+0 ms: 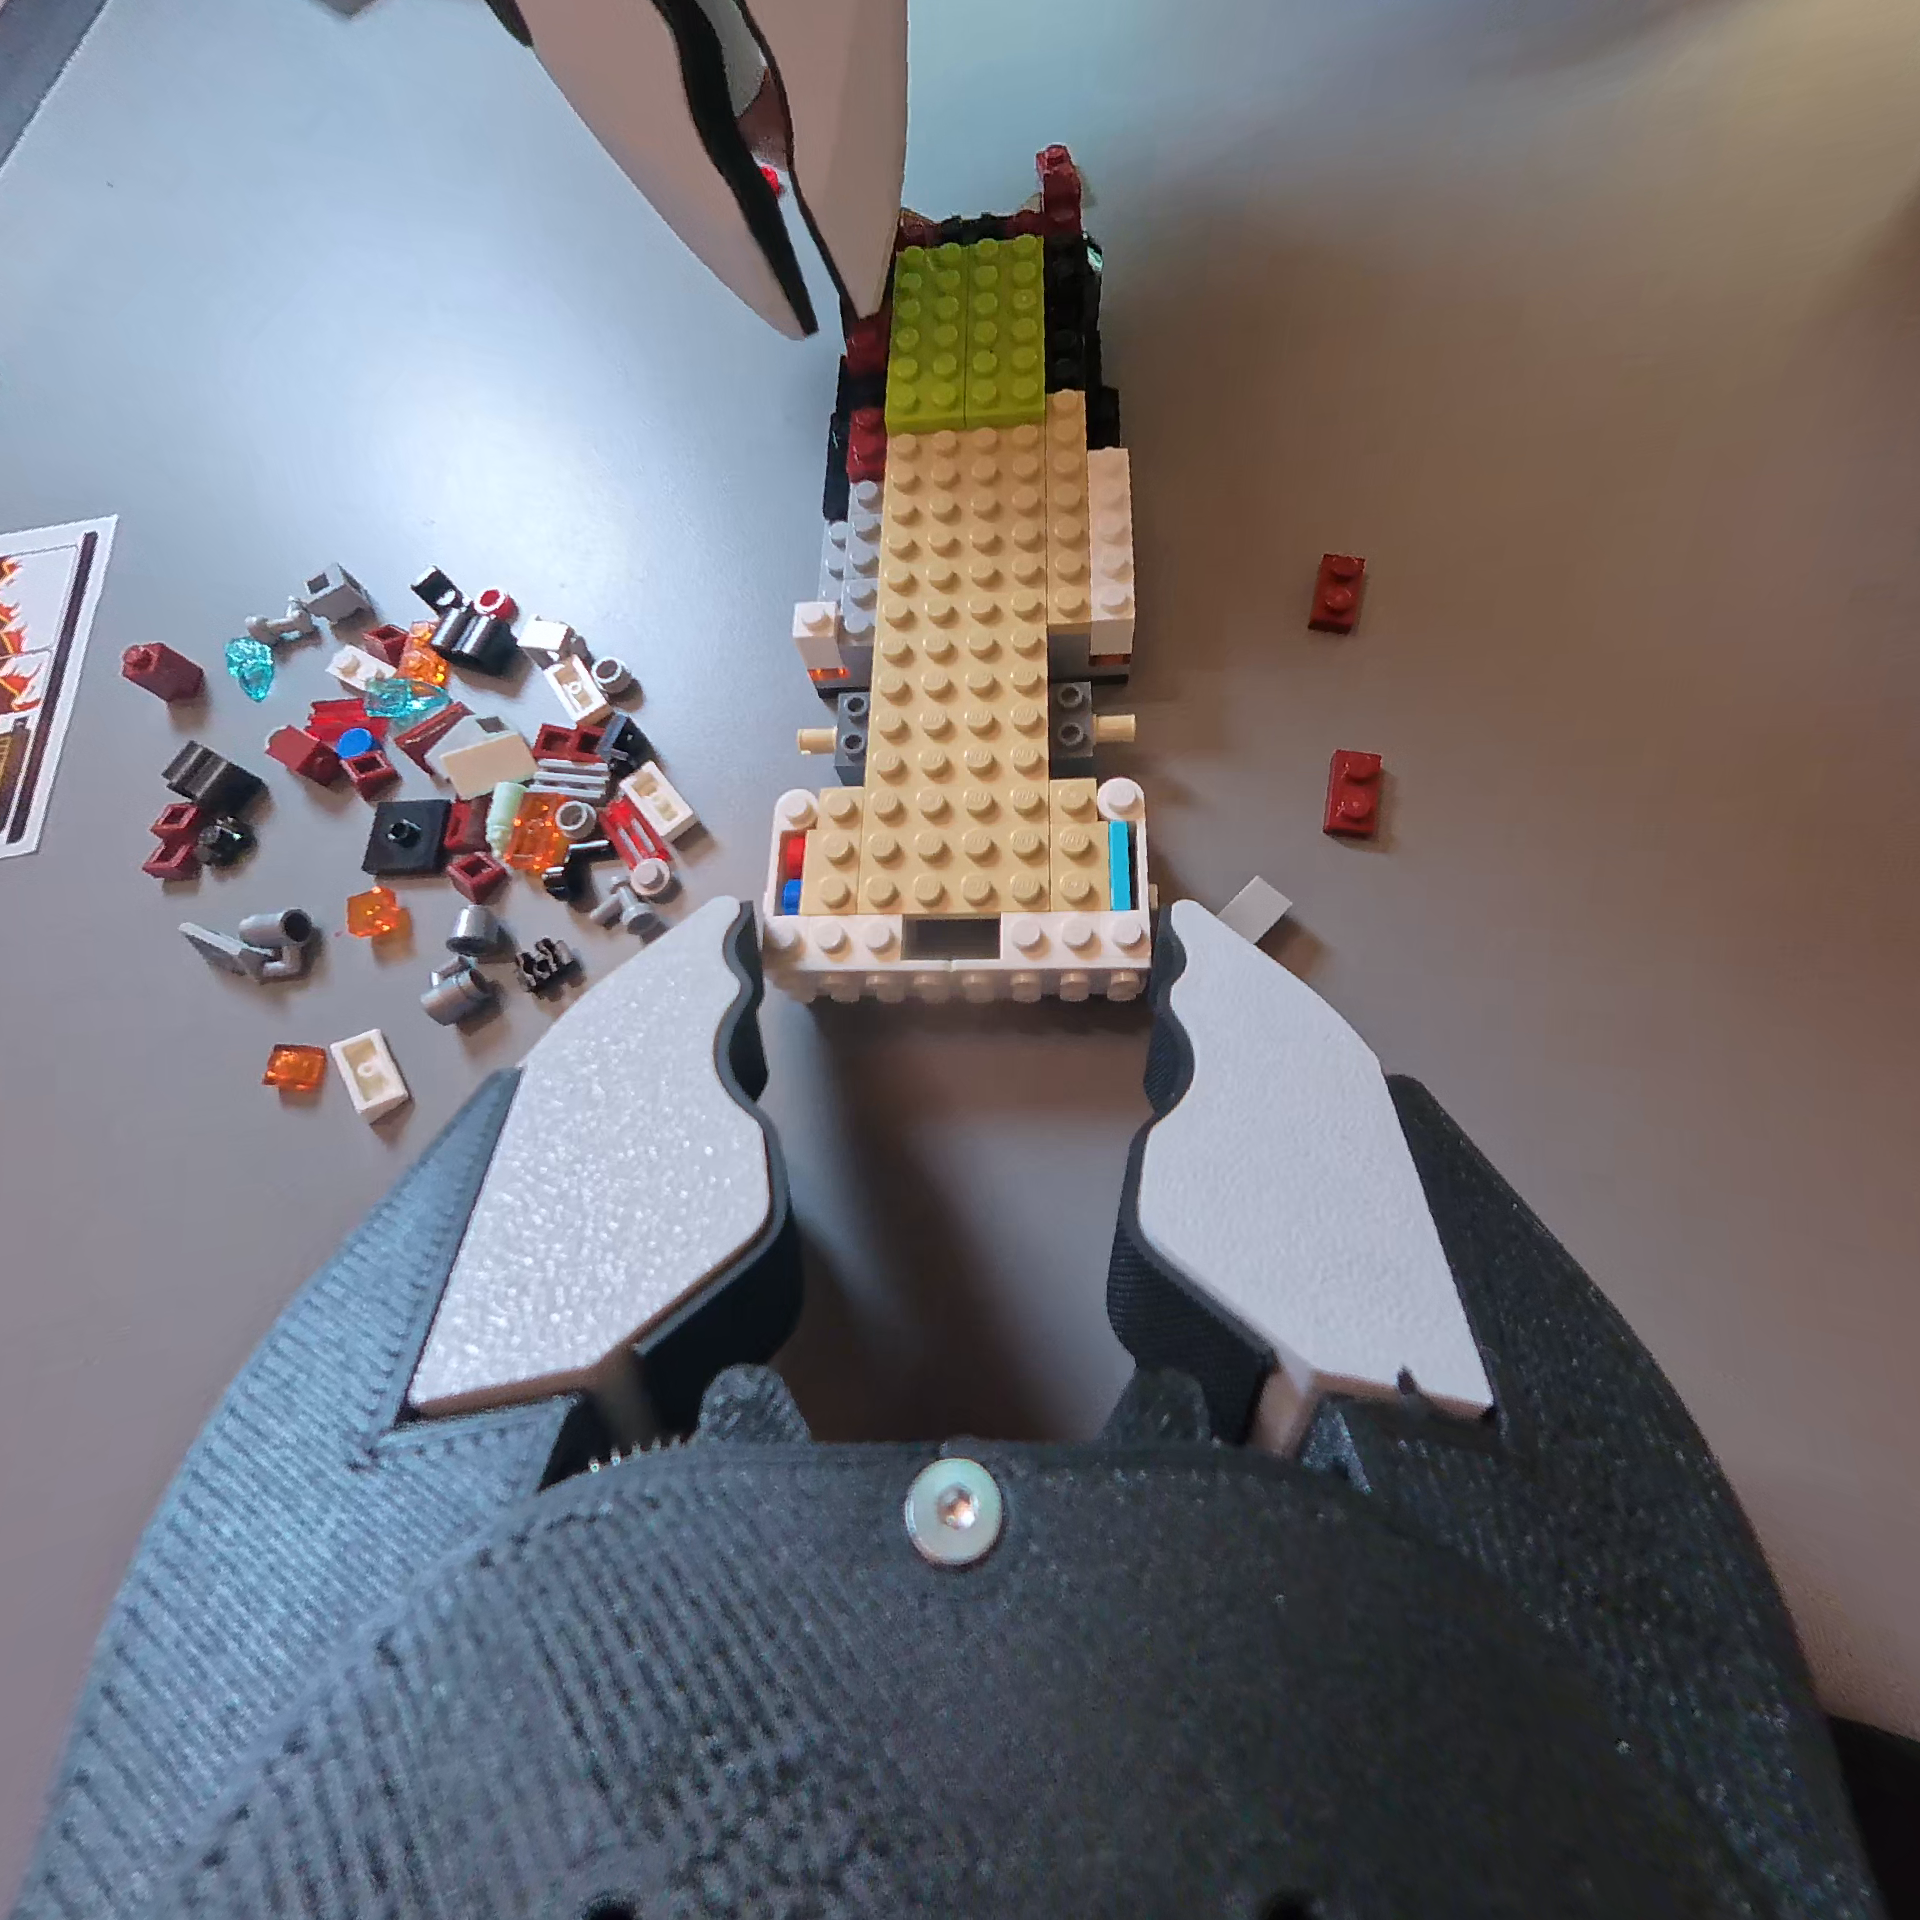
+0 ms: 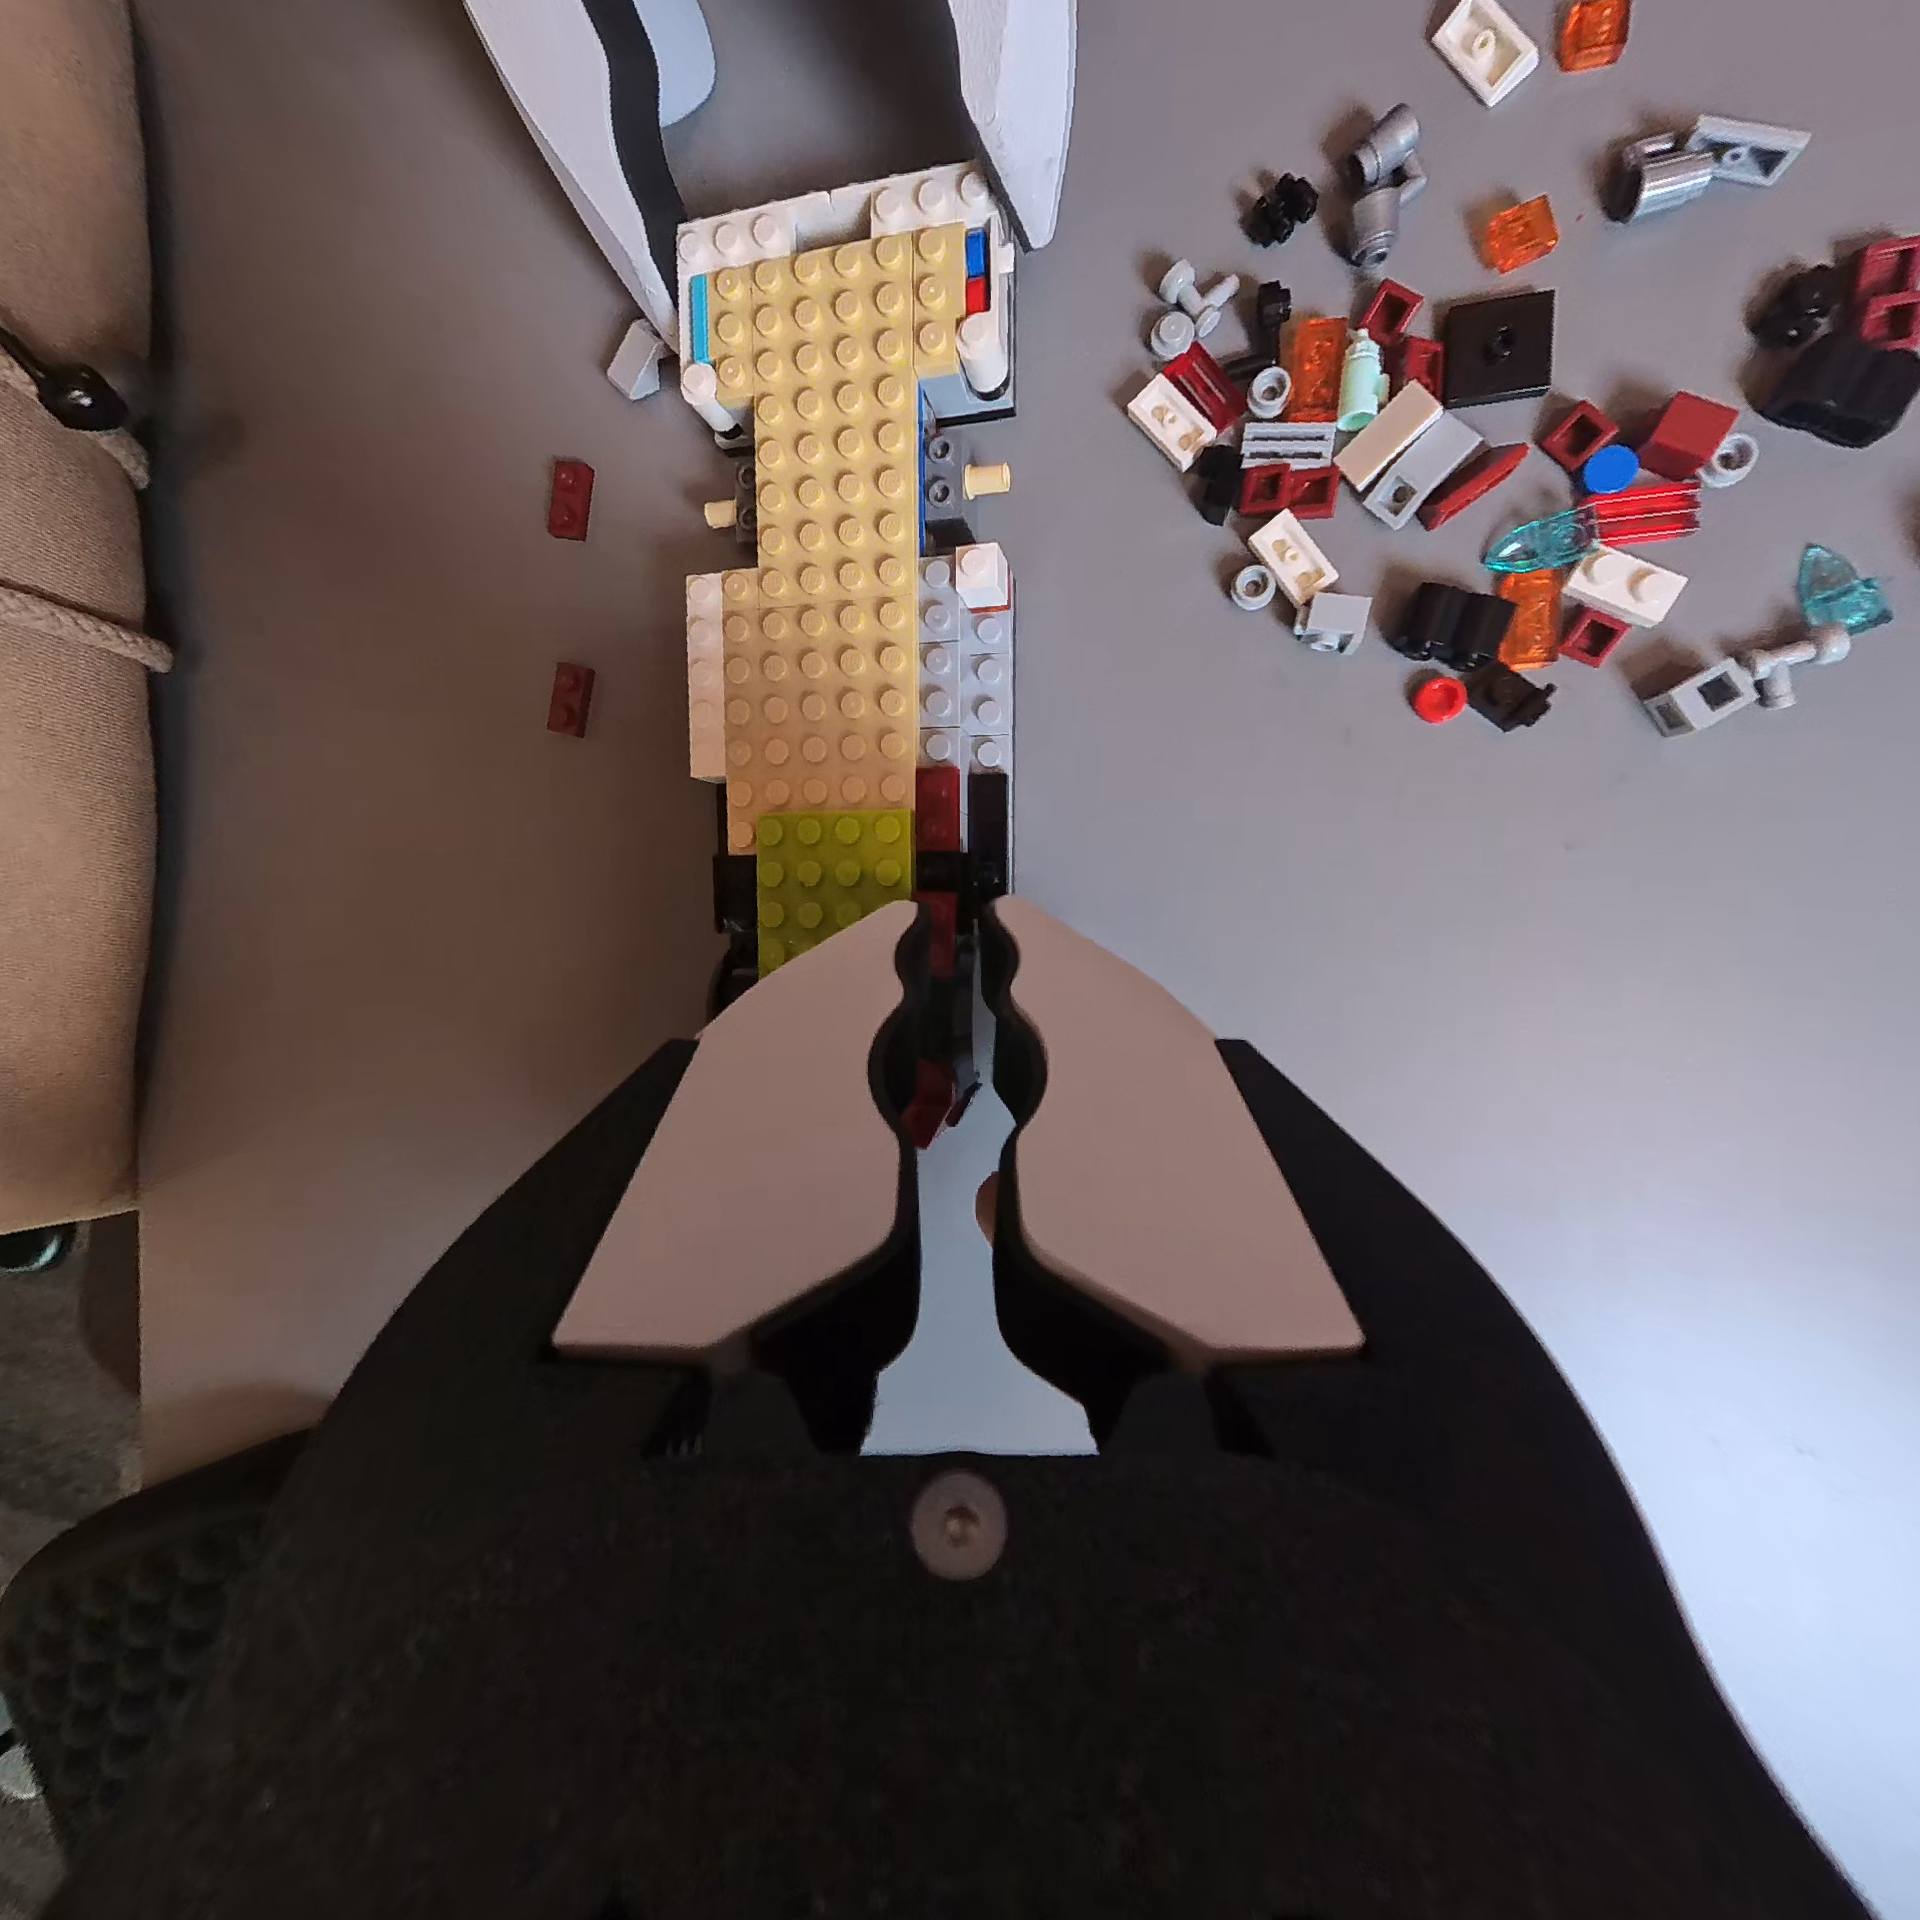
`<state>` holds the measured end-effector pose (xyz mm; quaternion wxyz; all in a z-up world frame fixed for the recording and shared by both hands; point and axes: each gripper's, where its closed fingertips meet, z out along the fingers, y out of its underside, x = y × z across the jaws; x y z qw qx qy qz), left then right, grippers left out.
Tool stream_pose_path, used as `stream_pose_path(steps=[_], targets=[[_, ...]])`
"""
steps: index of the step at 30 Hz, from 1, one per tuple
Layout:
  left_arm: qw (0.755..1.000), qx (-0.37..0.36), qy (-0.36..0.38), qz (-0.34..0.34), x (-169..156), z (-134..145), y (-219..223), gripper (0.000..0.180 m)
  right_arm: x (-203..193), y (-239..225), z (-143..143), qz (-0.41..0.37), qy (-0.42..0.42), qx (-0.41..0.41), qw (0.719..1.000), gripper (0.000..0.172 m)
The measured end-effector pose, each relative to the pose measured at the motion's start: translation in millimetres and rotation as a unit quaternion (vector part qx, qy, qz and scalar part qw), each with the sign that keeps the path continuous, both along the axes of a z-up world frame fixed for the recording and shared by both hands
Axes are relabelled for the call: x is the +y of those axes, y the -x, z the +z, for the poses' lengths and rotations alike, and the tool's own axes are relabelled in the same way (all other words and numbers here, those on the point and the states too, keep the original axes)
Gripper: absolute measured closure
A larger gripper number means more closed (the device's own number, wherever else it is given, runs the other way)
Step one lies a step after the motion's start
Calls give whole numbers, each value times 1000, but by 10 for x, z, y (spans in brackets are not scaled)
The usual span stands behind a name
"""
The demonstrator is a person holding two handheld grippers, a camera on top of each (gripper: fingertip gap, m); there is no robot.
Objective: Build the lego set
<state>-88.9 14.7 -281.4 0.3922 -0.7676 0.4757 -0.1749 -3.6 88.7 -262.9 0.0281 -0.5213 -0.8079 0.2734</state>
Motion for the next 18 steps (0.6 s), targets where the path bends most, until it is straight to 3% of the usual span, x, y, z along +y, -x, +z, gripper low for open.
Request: stream_pose_path(steps=[18], targets=[[1000, 2, -1, -2, 1, -4, 0, 108, -15, -5, 7, 4, -4, -6, 1000, 165]])
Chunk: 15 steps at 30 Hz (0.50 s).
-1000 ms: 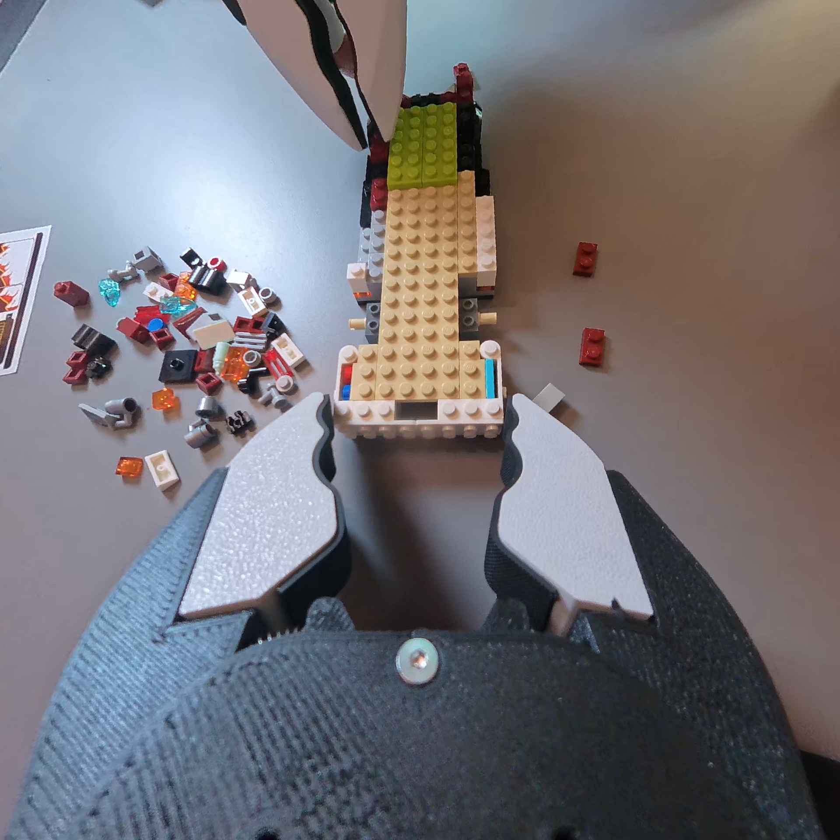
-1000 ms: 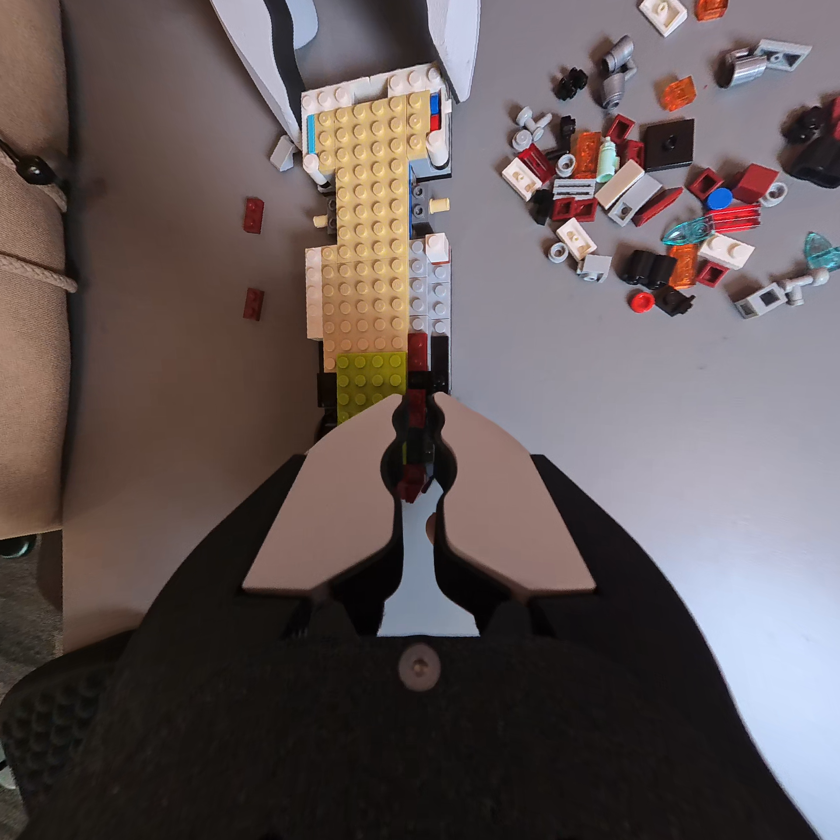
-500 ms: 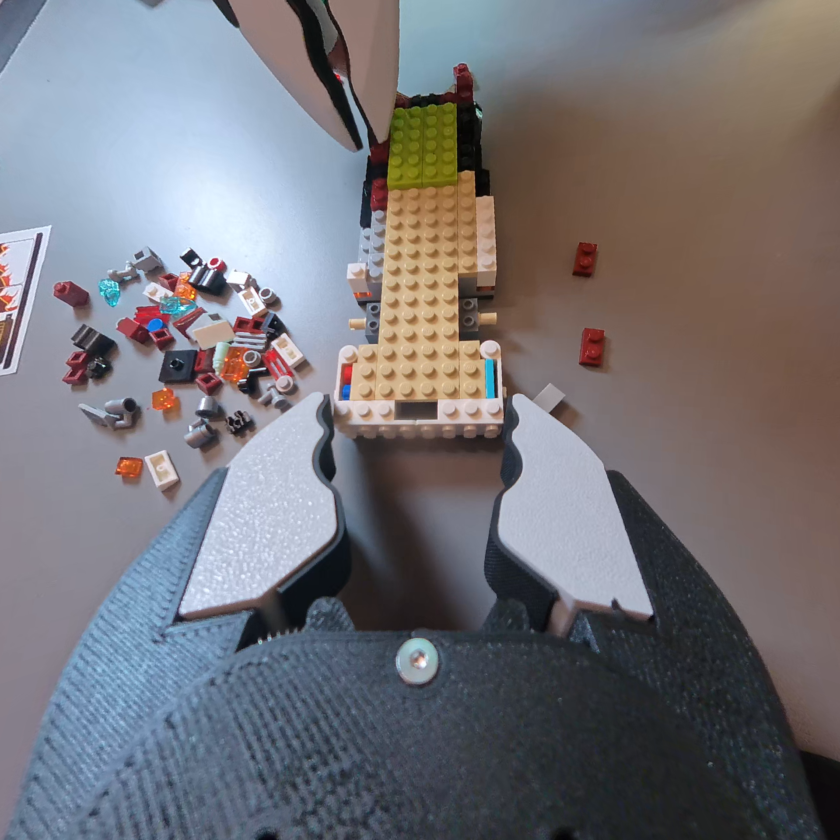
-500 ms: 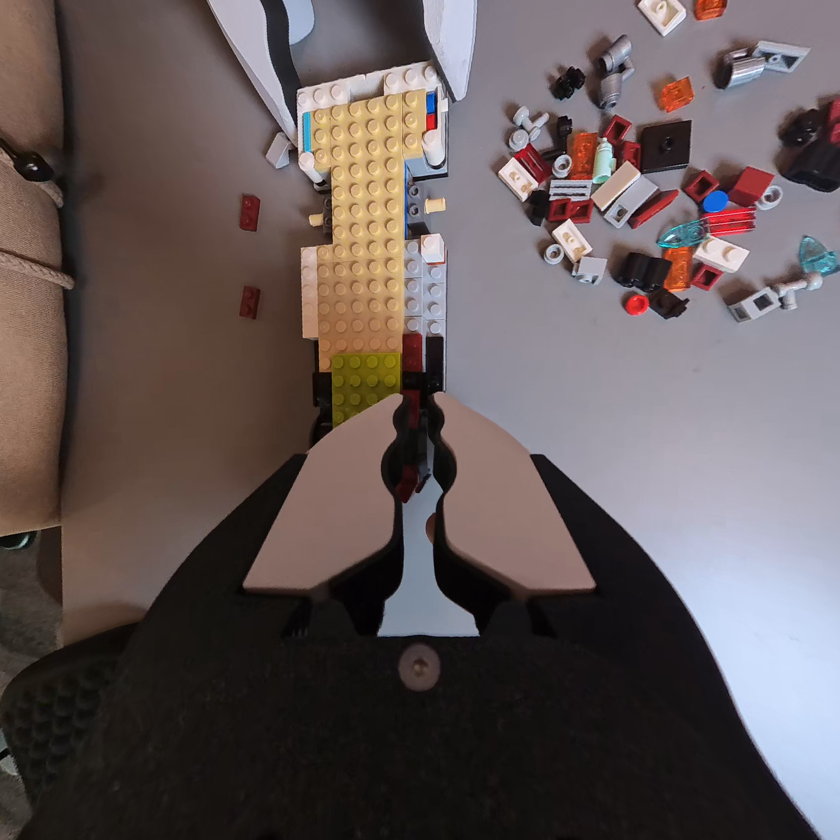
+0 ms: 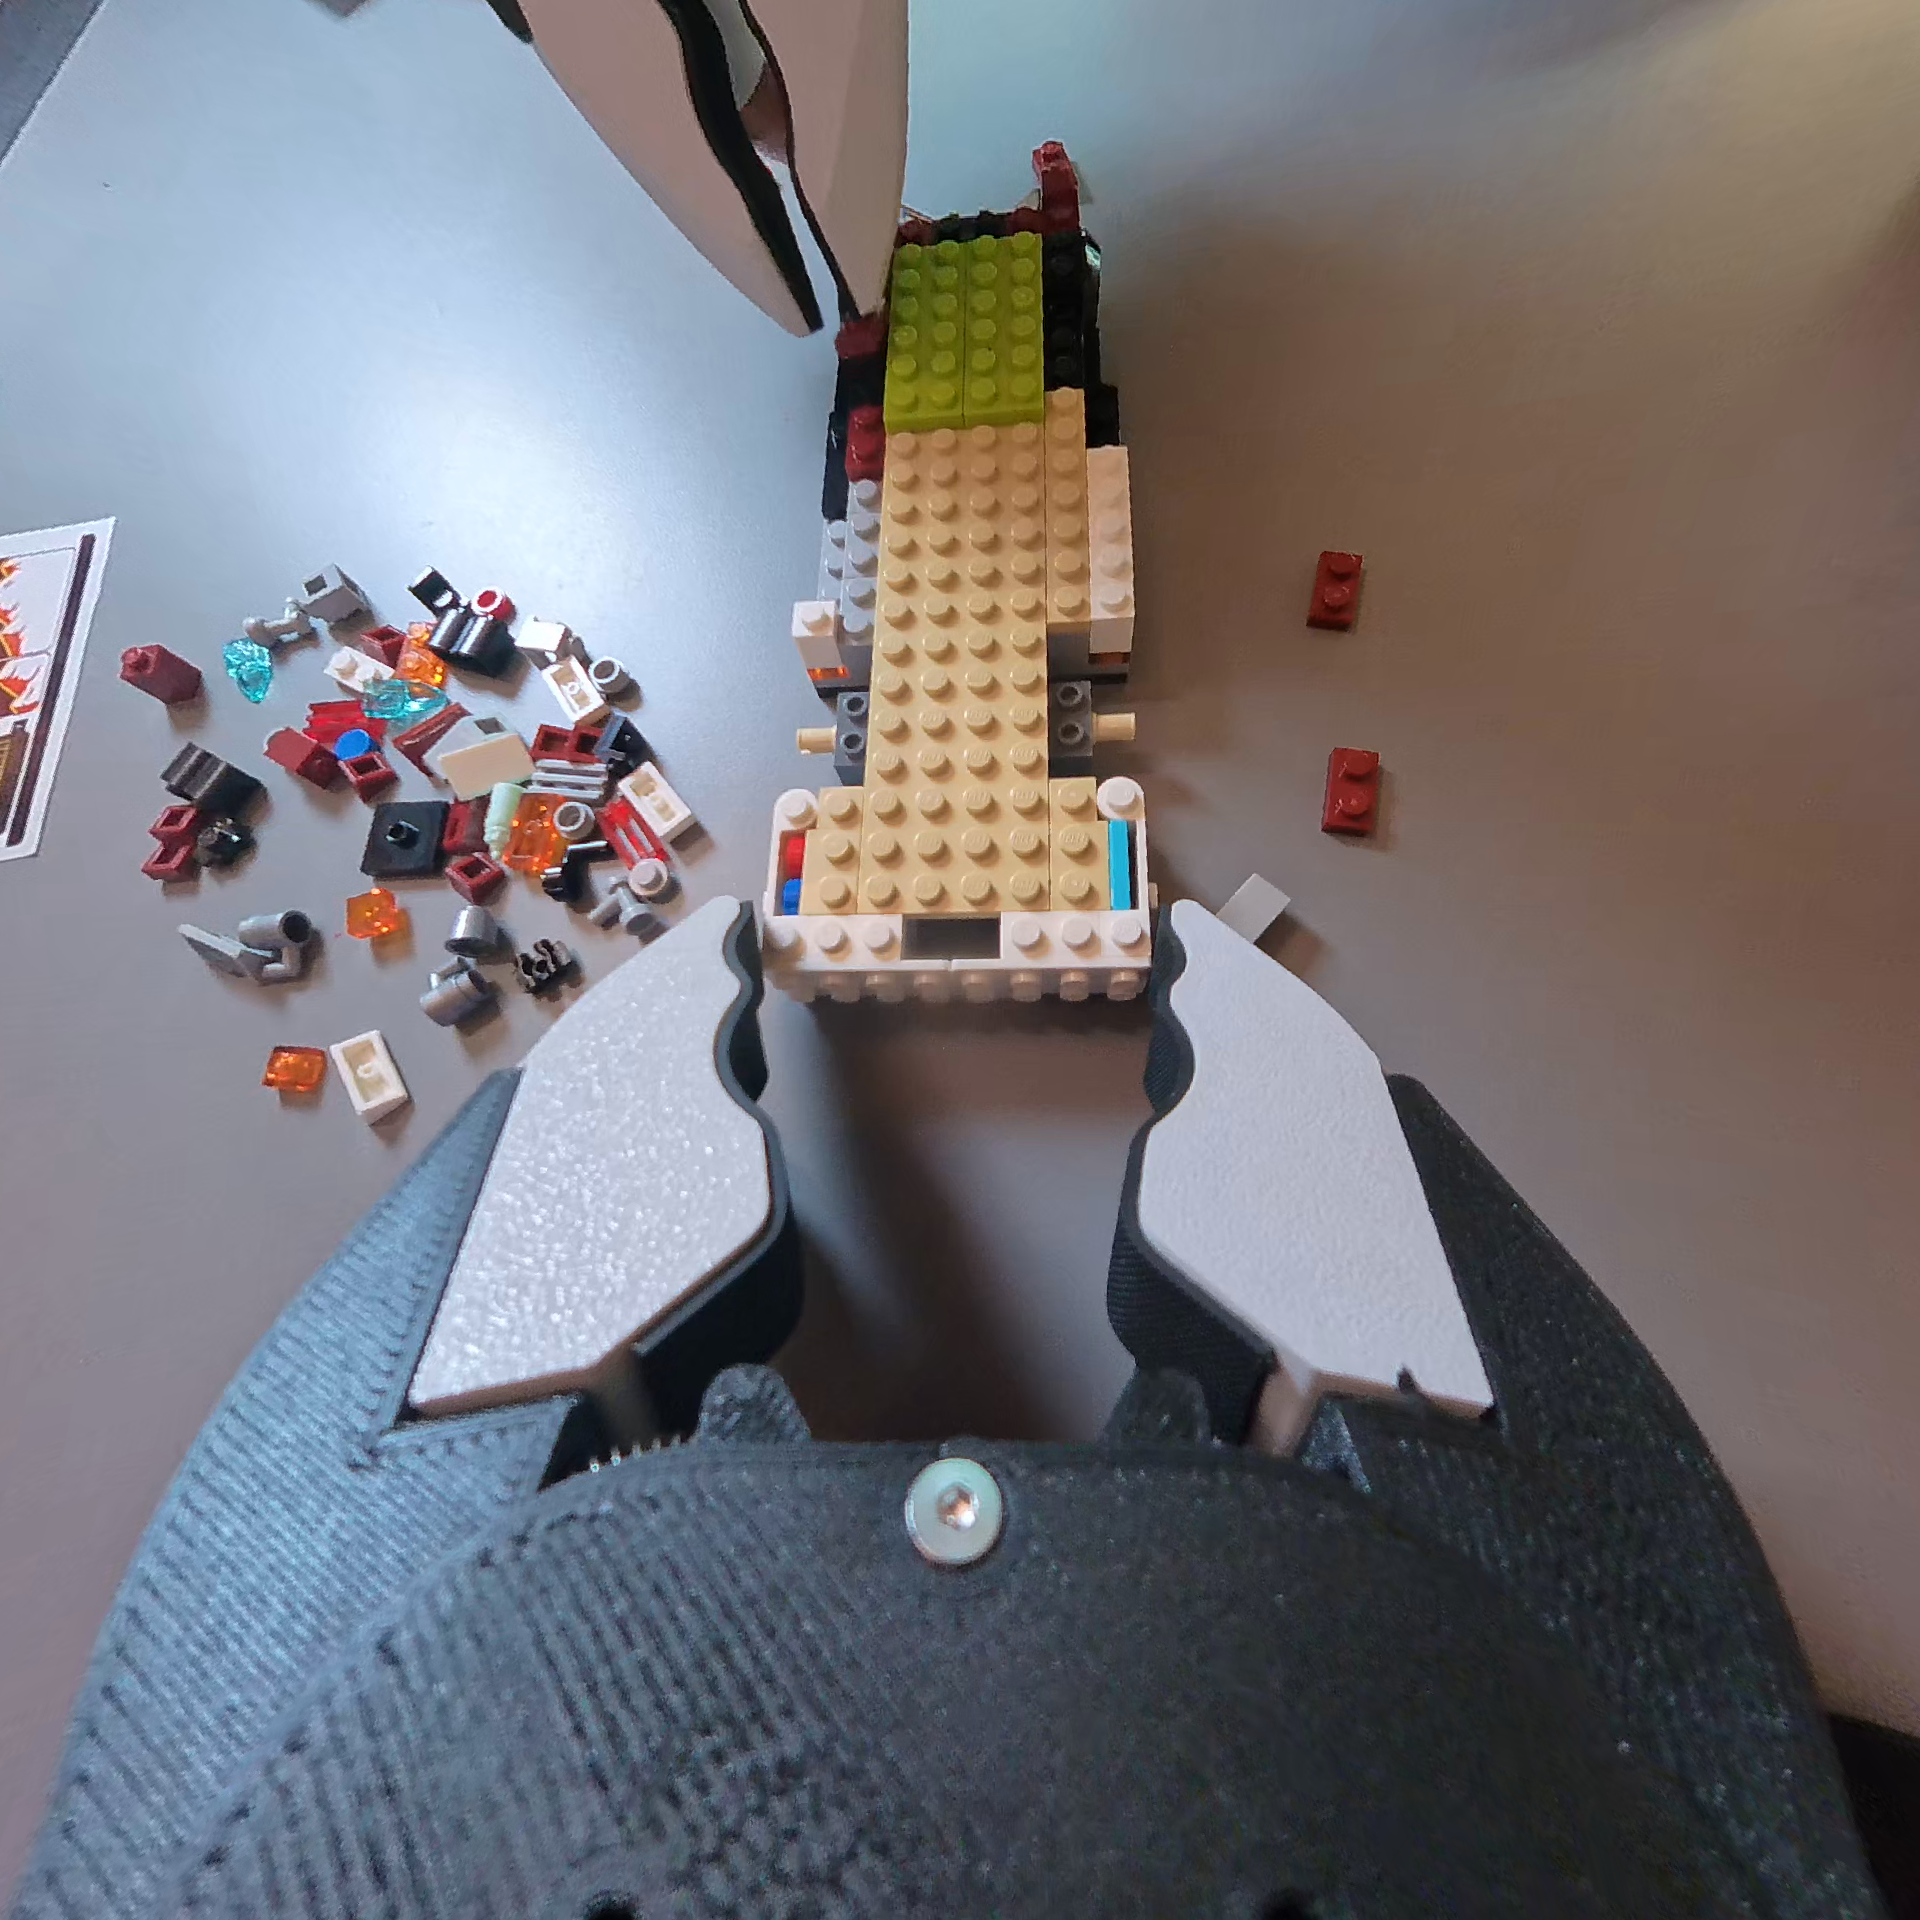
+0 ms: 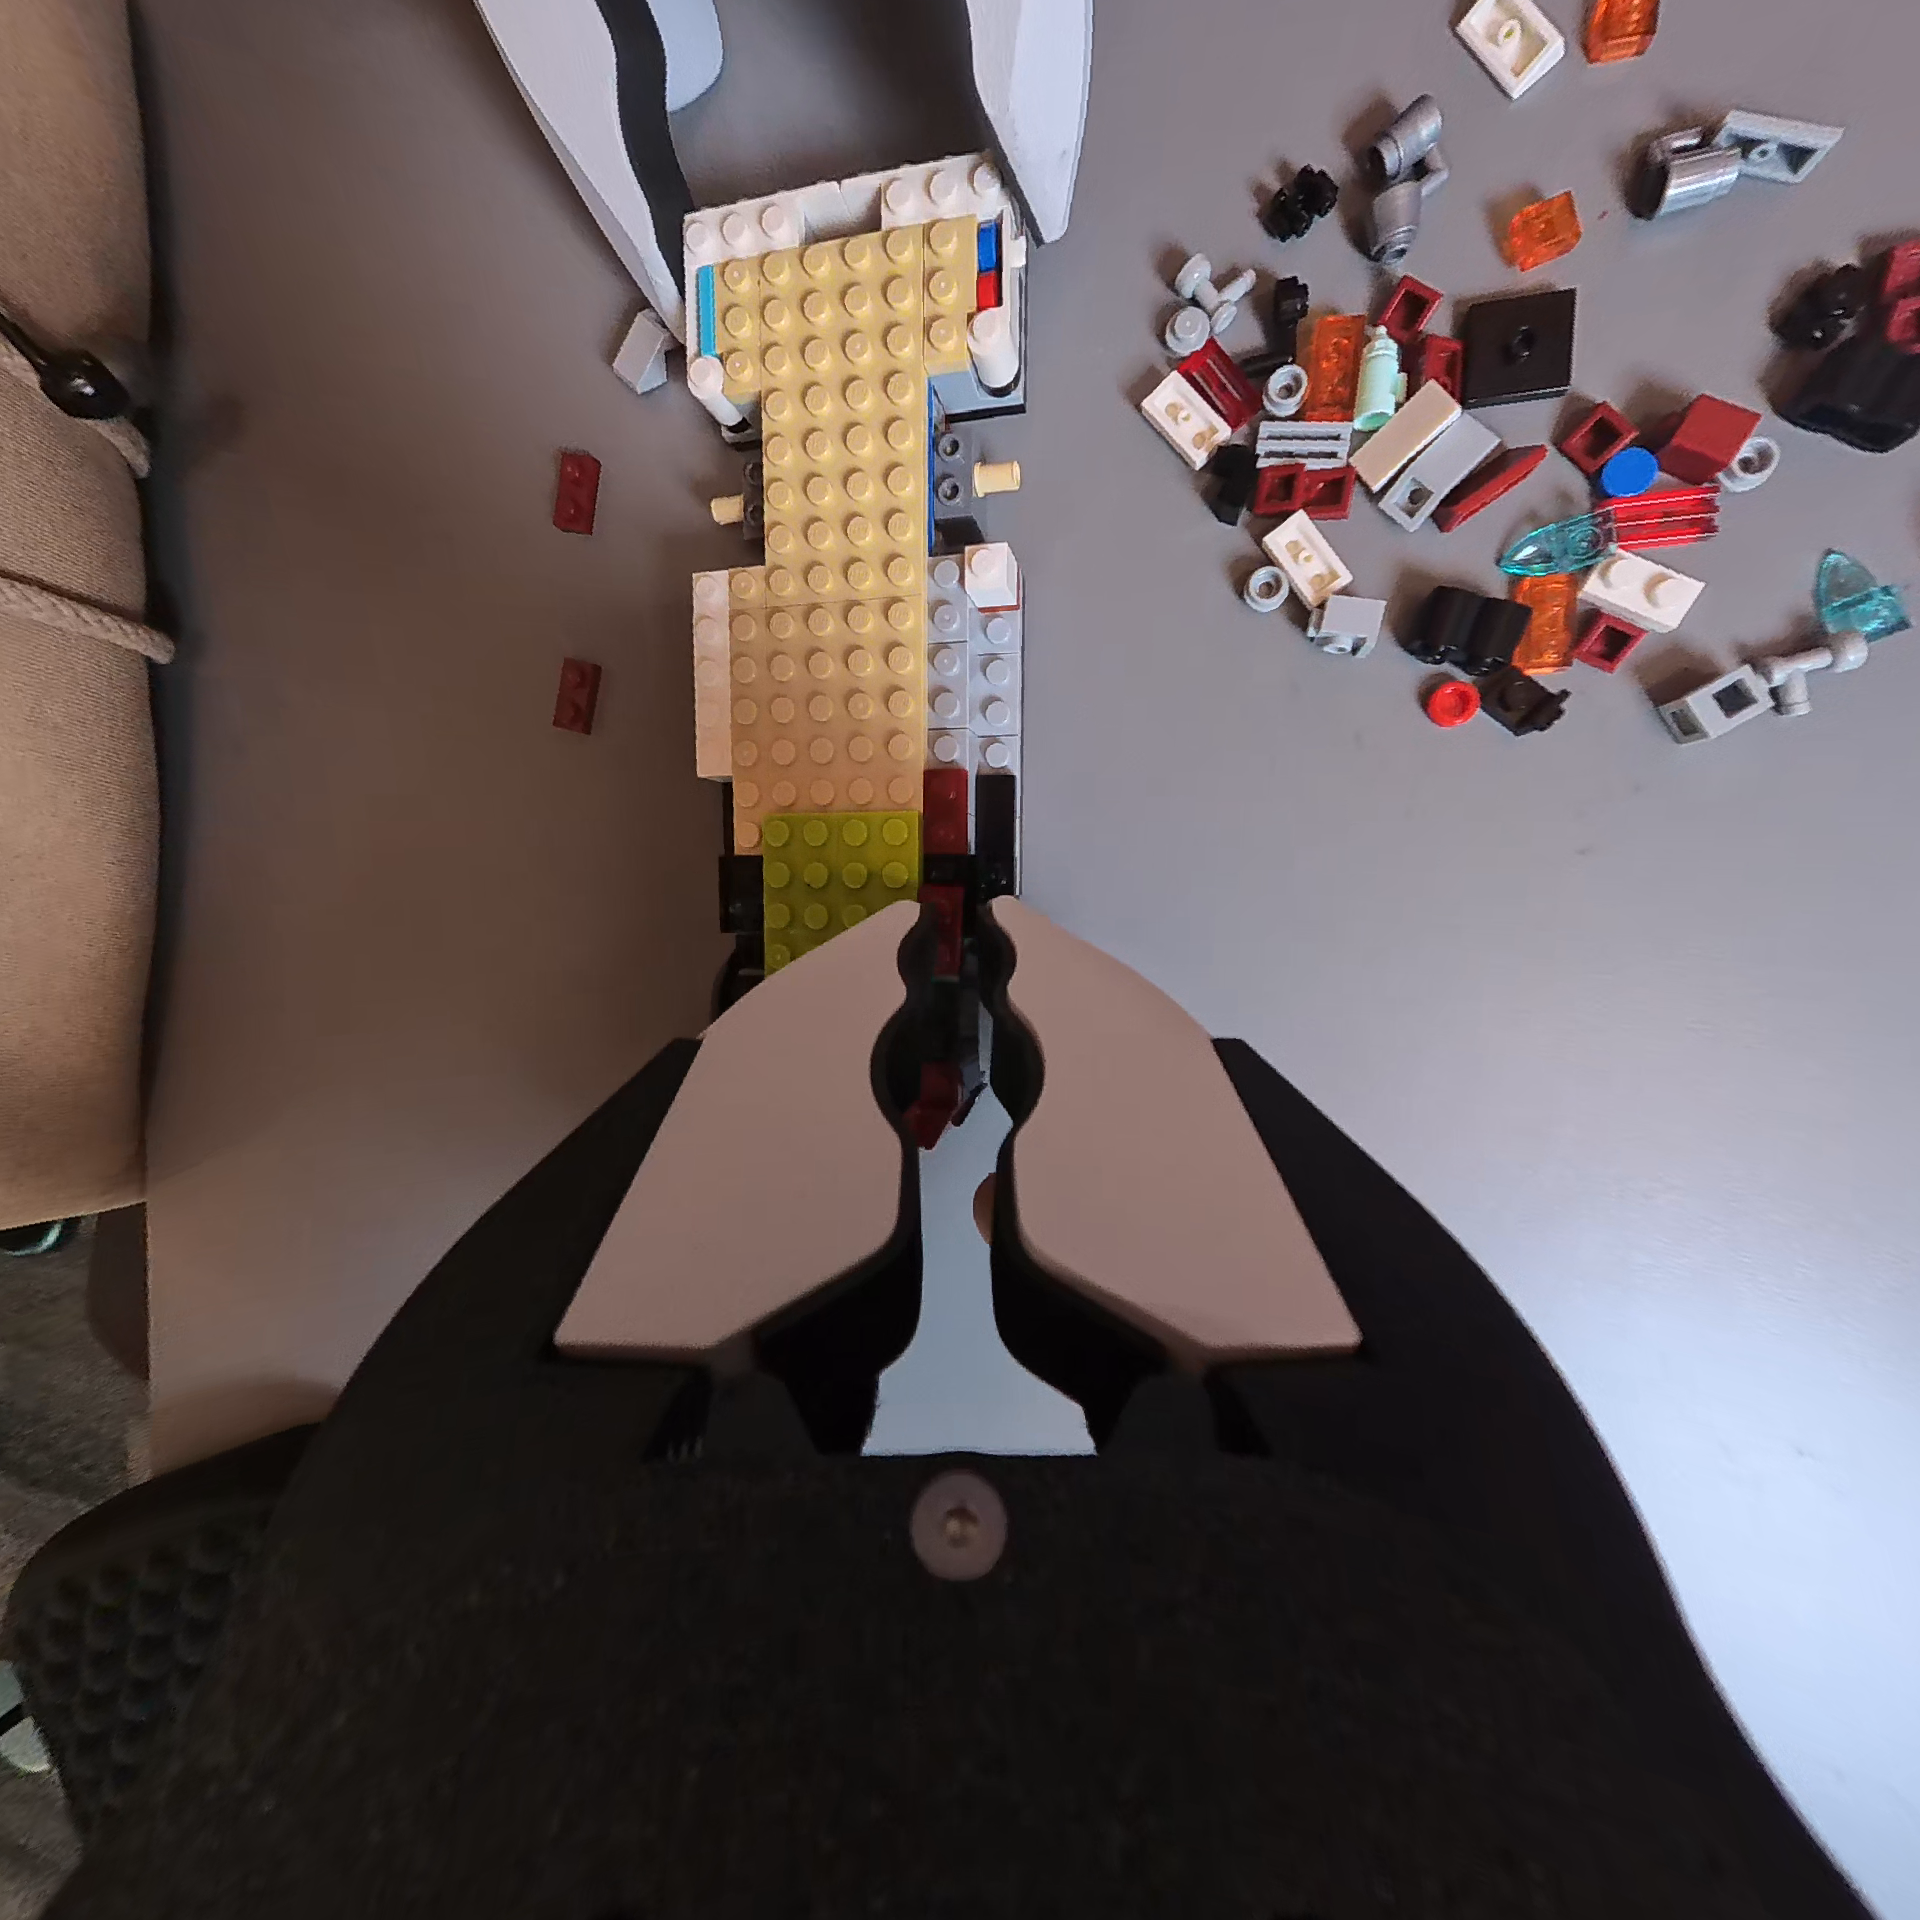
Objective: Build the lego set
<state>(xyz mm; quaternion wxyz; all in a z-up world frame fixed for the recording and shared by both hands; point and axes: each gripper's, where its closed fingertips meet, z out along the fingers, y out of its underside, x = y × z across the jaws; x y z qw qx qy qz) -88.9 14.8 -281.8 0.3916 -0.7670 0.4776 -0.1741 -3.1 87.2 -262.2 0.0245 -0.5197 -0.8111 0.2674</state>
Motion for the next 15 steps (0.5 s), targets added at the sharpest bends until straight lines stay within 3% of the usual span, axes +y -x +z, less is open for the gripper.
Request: stream_pose_path(steps=[15], targets=[[1000, 1, 0, -1, 0, -2, -2, 108, 15, -10, -21, 5, -11, -13, 1000, 164]])
